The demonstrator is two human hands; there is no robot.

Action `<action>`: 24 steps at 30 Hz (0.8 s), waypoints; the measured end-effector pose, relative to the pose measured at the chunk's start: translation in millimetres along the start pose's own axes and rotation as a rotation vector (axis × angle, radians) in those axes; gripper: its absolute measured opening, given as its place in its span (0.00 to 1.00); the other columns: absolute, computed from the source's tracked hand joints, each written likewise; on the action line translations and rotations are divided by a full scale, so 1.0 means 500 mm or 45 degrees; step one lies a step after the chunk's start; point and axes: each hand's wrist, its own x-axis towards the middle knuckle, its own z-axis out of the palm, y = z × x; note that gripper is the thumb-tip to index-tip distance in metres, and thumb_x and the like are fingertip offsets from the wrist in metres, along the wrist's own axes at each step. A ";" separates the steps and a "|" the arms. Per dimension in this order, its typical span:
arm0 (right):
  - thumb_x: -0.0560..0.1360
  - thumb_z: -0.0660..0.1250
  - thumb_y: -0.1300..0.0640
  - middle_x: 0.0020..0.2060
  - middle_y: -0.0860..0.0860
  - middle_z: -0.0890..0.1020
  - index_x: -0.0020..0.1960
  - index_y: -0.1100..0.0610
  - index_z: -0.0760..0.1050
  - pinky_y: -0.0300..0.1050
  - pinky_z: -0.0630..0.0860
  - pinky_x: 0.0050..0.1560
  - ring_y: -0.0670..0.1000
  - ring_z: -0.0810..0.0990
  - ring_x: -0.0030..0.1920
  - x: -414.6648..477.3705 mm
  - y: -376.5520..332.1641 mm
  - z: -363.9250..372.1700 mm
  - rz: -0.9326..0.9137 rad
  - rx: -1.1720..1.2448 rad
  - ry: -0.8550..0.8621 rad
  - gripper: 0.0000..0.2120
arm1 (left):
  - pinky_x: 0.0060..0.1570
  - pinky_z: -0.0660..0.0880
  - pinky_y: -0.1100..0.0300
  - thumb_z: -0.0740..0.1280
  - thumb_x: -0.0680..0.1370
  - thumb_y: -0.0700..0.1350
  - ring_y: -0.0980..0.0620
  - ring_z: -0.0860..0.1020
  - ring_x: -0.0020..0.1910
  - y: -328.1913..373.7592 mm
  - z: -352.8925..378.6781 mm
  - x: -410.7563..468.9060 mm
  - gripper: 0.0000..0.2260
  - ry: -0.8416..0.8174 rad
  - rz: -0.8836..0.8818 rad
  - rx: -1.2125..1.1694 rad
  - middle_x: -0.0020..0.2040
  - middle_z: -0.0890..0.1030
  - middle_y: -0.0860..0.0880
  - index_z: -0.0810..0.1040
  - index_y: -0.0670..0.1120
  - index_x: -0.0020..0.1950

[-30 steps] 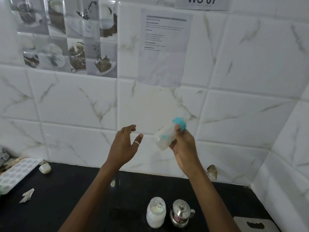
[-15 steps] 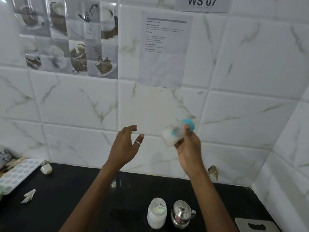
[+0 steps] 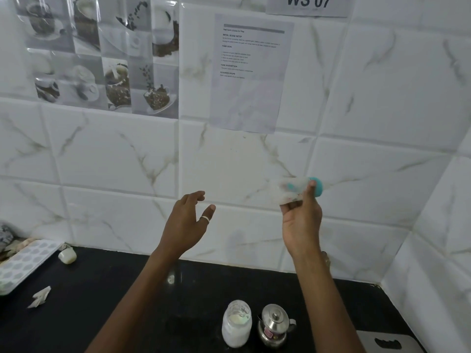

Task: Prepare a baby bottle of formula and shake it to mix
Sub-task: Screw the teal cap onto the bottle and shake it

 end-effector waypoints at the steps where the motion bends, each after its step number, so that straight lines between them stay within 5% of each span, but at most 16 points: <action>1: 0.79 0.65 0.47 0.63 0.58 0.83 0.70 0.60 0.73 0.50 0.82 0.60 0.56 0.83 0.62 -0.004 0.006 0.003 0.005 -0.062 -0.002 0.24 | 0.61 0.68 0.60 0.64 0.81 0.56 0.53 0.73 0.66 0.000 0.001 0.001 0.23 -0.003 -0.004 -0.001 0.66 0.76 0.54 0.68 0.49 0.73; 5: 0.77 0.66 0.45 0.62 0.56 0.84 0.65 0.51 0.75 0.54 0.81 0.61 0.56 0.84 0.61 -0.045 0.051 -0.006 0.183 -0.606 -0.209 0.20 | 0.62 0.68 0.60 0.65 0.81 0.56 0.53 0.73 0.66 0.010 0.010 0.003 0.23 -0.021 0.020 -0.004 0.65 0.77 0.53 0.69 0.48 0.73; 10: 0.82 0.62 0.48 0.62 0.57 0.84 0.71 0.59 0.73 0.47 0.83 0.55 0.54 0.84 0.62 -0.012 0.002 -0.019 0.016 -0.029 -0.035 0.22 | 0.62 0.68 0.60 0.65 0.81 0.56 0.53 0.73 0.66 0.000 0.003 0.001 0.23 -0.015 0.006 0.004 0.65 0.76 0.54 0.69 0.49 0.73; 17: 0.76 0.66 0.45 0.62 0.56 0.83 0.67 0.51 0.75 0.56 0.80 0.62 0.57 0.83 0.62 -0.044 0.046 -0.013 0.171 -0.632 -0.242 0.21 | 0.61 0.68 0.60 0.65 0.80 0.56 0.54 0.73 0.65 0.006 0.007 0.004 0.23 -0.022 0.011 -0.015 0.65 0.76 0.54 0.69 0.49 0.73; 22: 0.82 0.62 0.48 0.65 0.57 0.82 0.72 0.59 0.72 0.51 0.81 0.61 0.55 0.82 0.65 -0.007 0.002 -0.009 0.011 -0.033 -0.056 0.22 | 0.61 0.68 0.59 0.64 0.81 0.56 0.54 0.73 0.65 -0.004 0.000 0.001 0.23 -0.016 -0.008 -0.006 0.65 0.76 0.54 0.68 0.49 0.73; 24: 0.82 0.62 0.48 0.66 0.59 0.81 0.72 0.59 0.72 0.53 0.79 0.64 0.57 0.82 0.65 -0.013 0.015 -0.003 0.033 -0.123 -0.044 0.22 | 0.61 0.69 0.59 0.65 0.80 0.56 0.54 0.73 0.65 -0.005 0.001 0.002 0.23 -0.012 -0.018 -0.006 0.65 0.76 0.55 0.68 0.49 0.73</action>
